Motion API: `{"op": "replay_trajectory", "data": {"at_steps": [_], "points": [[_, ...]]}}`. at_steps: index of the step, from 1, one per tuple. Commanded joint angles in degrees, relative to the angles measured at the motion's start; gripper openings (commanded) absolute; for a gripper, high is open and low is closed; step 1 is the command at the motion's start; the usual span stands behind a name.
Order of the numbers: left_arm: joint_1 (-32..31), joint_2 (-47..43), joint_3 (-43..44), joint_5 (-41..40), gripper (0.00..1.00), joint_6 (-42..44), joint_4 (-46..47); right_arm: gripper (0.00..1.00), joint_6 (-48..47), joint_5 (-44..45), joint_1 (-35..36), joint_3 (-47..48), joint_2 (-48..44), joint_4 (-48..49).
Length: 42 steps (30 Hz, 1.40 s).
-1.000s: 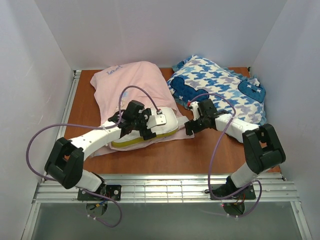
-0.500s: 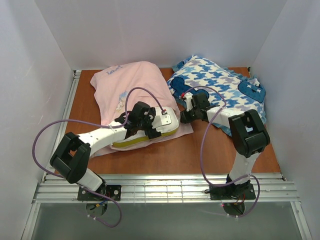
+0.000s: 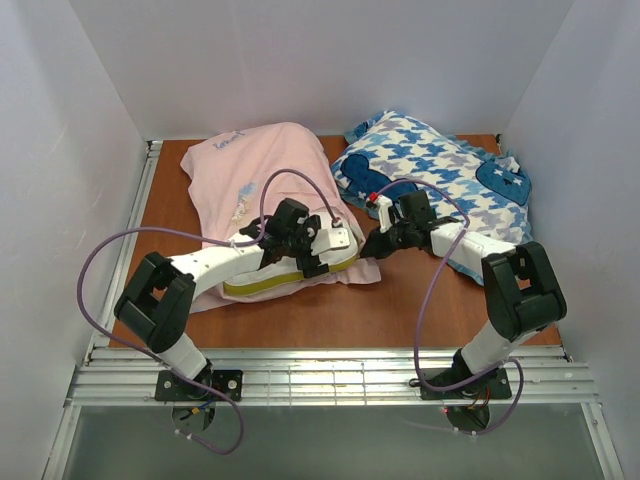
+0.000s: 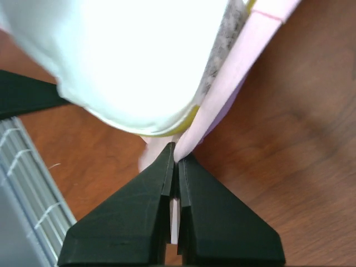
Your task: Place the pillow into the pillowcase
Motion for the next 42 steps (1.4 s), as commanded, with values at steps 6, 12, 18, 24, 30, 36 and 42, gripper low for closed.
{"op": "replay_trajectory", "data": {"at_steps": [6, 12, 18, 24, 30, 36, 42], "points": [[-1.4, 8.9, 3.6, -11.9, 0.75, -5.4, 3.2, 0.01, -1.9, -13.3, -0.9, -1.5, -6.5, -3.6], [4.0, 3.3, 9.4, -9.6, 0.00, -13.7, -1.4, 0.01, -7.8, -20.5, -4.1, -1.6, -11.5, -11.7], [6.6, -7.9, 14.8, -22.1, 0.00, -11.3, 2.1, 0.01, -8.0, -29.3, -4.0, -0.8, -20.5, -18.5], [2.3, -4.9, -9.1, -27.5, 0.00, -2.3, 8.4, 0.01, -3.6, -35.9, -4.1, -1.1, -29.1, -18.4], [2.4, 4.6, -14.8, -34.5, 0.00, -7.1, 17.4, 0.01, -0.9, -37.2, -5.8, -4.9, -32.6, -18.5], [4.9, -3.4, 1.9, -21.6, 0.00, -13.4, 12.4, 0.01, -2.1, -33.6, -6.4, -5.7, -33.6, -19.6], [4.8, -1.6, 1.7, -6.9, 0.07, -13.8, -3.6, 0.45, -3.1, -18.1, -6.4, -3.4, -27.8, -19.4]]}}
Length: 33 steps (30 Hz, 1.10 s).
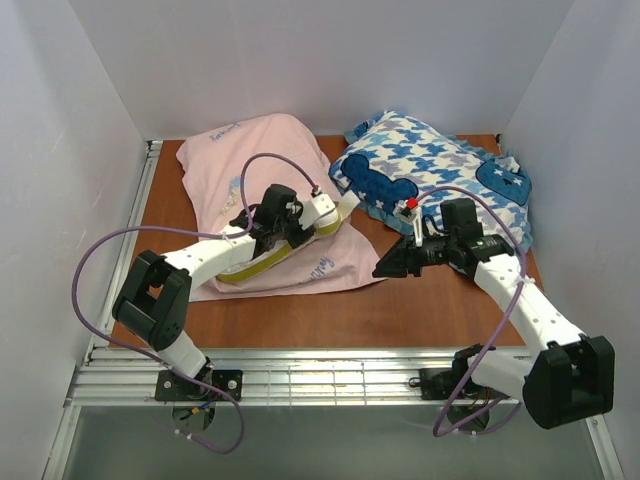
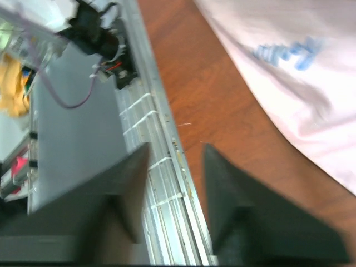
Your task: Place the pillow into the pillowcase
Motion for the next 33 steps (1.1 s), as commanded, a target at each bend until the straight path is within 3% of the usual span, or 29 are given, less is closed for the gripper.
{"op": "replay_trajectory", "data": {"at_steps": [1, 3, 5, 7, 9, 11, 15, 19, 24, 30, 33], "points": [[-0.3, -3.2, -2.0, 7.9, 0.10, -2.3, -10.8, 0.49, -0.5, 11.2, -0.3, 2.7, 4.6, -0.4], [-0.1, -4.0, -3.9, 7.5, 0.09, -3.4, -11.7, 0.55, -0.6, 14.8, -0.3, 4.5, 9.0, 1.2], [0.3, -4.2, -4.4, 6.4, 0.00, -5.9, -11.3, 0.50, 0.5, 15.6, 0.0, 5.2, 13.5, 4.1], [1.7, -3.5, -3.4, 6.7, 0.00, -7.3, -11.4, 0.50, 1.7, 16.9, 1.7, 5.5, 16.0, 10.6], [5.2, -2.9, 0.5, 11.5, 0.00, -9.8, -12.7, 0.52, -1.9, 20.3, 3.9, 5.9, 17.6, 15.1], [9.2, -1.6, 7.5, 24.4, 0.00, -10.2, -19.8, 0.58, -12.1, 21.6, 6.9, 4.8, 15.8, 22.8], [12.4, 0.5, 14.2, 33.1, 0.00, -9.2, -26.4, 0.60, -31.1, 19.4, 9.1, 3.5, 14.3, 23.2], [13.7, 2.2, 18.2, 40.1, 0.00, -7.7, -31.2, 0.56, -42.1, 17.6, 14.8, 5.0, 15.2, 23.2], [14.0, 2.4, 18.8, 43.8, 0.00, -6.9, -33.0, 0.49, -48.2, 20.2, 21.4, 9.8, 23.8, 23.6], [14.6, 2.9, 19.6, 46.3, 0.00, -6.5, -35.3, 0.64, -52.9, 25.5, 25.6, 15.9, 34.5, 28.1], [15.5, 1.6, 18.4, 47.2, 0.00, -7.4, -34.9, 0.65, -55.6, 26.9, 26.0, 18.7, 39.4, 28.2]]}}
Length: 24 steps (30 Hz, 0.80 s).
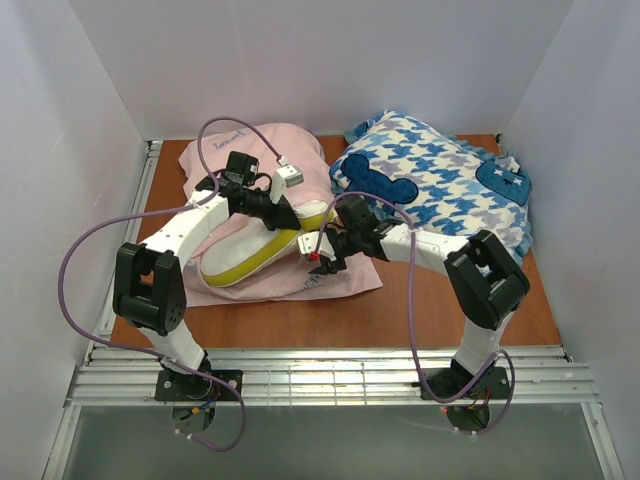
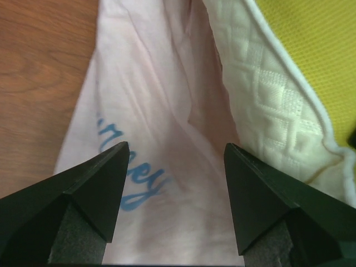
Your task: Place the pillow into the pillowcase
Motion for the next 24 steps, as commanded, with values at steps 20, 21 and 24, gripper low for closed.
{"op": "replay_trajectory", "data": {"at_steps": [20, 21, 24], "points": [[2.9, -4.5, -1.1, 11.2, 0.00, -2.5, -2.6, 0.40, -16.9, 5.0, 1.7, 20.4, 23.9, -10.1], [2.9, -4.6, -1.2, 10.9, 0.00, -2.4, -2.5, 0.35, -17.5, 4.9, 1.9, 20.6, 24.1, -13.1], [3.4, -4.4, -1.5, 11.0, 0.00, -2.7, -2.2, 0.12, -21.0, 4.5, 2.7, 23.5, 24.4, -21.6]]}}
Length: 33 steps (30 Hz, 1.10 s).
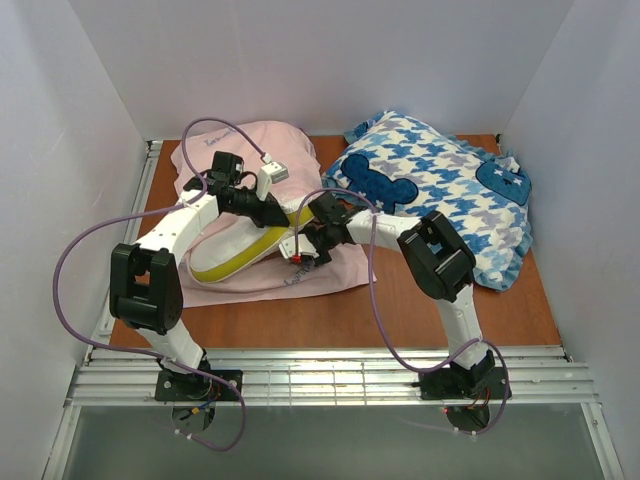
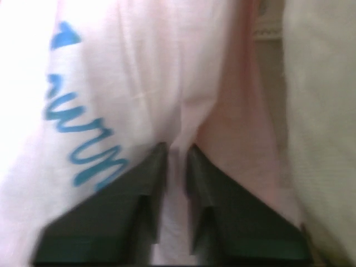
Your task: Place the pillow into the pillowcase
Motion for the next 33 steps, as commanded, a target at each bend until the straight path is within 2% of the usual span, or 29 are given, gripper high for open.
{"op": "replay_trajectory", "data": {"at_steps": [1, 2, 5, 11, 14, 17, 22, 26, 30, 31, 33], "points": [[-1.5, -4.0, -0.3, 9.1, 0.00, -2.0, -2.5, 0.05, -5.6, 1.9, 1.5, 3.9, 2.7, -17.3], [-1.4, -3.9, -0.4, 8.9, 0.00, -2.0, -2.3, 0.01, -6.0, 1.6, 1.6, 4.2, 2.5, -19.1], [-1.3, -4.2, -2.0, 7.4, 0.00, -2.7, -0.5, 0.01, -3.1, 0.8, 1.6, 2.0, -1.4, -19.6], [-1.3, -4.0, -6.0, 1.7, 0.00, -1.7, 2.5, 0.01, 7.0, -5.8, -0.6, -3.1, -17.3, -18.8], [-2.0, -2.0, -7.1, -2.8, 0.00, 3.4, 0.9, 0.01, 10.6, -7.0, -2.6, -5.3, -25.2, -18.1], [-3.1, -1.4, -9.3, -6.0, 0.00, 13.0, -4.5, 0.01, 11.2, -6.8, -3.9, -7.5, -33.2, -17.3], [-5.6, -2.7, -12.4, -5.9, 0.00, 25.9, -11.1, 0.01, 10.6, -5.6, -5.2, -7.4, -36.7, -17.2], [-7.4, -2.3, -15.7, -3.8, 0.00, 32.0, -16.4, 0.01, 11.1, -4.7, -5.4, -4.6, -35.5, -17.3], [-5.9, -2.2, -18.4, -0.7, 0.00, 28.9, -16.3, 0.01, 11.3, -5.5, -5.5, -4.9, -36.1, -20.0], [-5.2, -2.2, -18.3, 1.2, 0.00, 28.2, -16.3, 0.05, 11.5, -6.2, -5.5, -6.3, -36.6, -21.1], [-5.0, -2.2, -18.1, 2.2, 0.00, 26.6, -15.4, 0.23, 10.9, -6.6, -5.0, -13.0, -38.9, -20.9]]}}
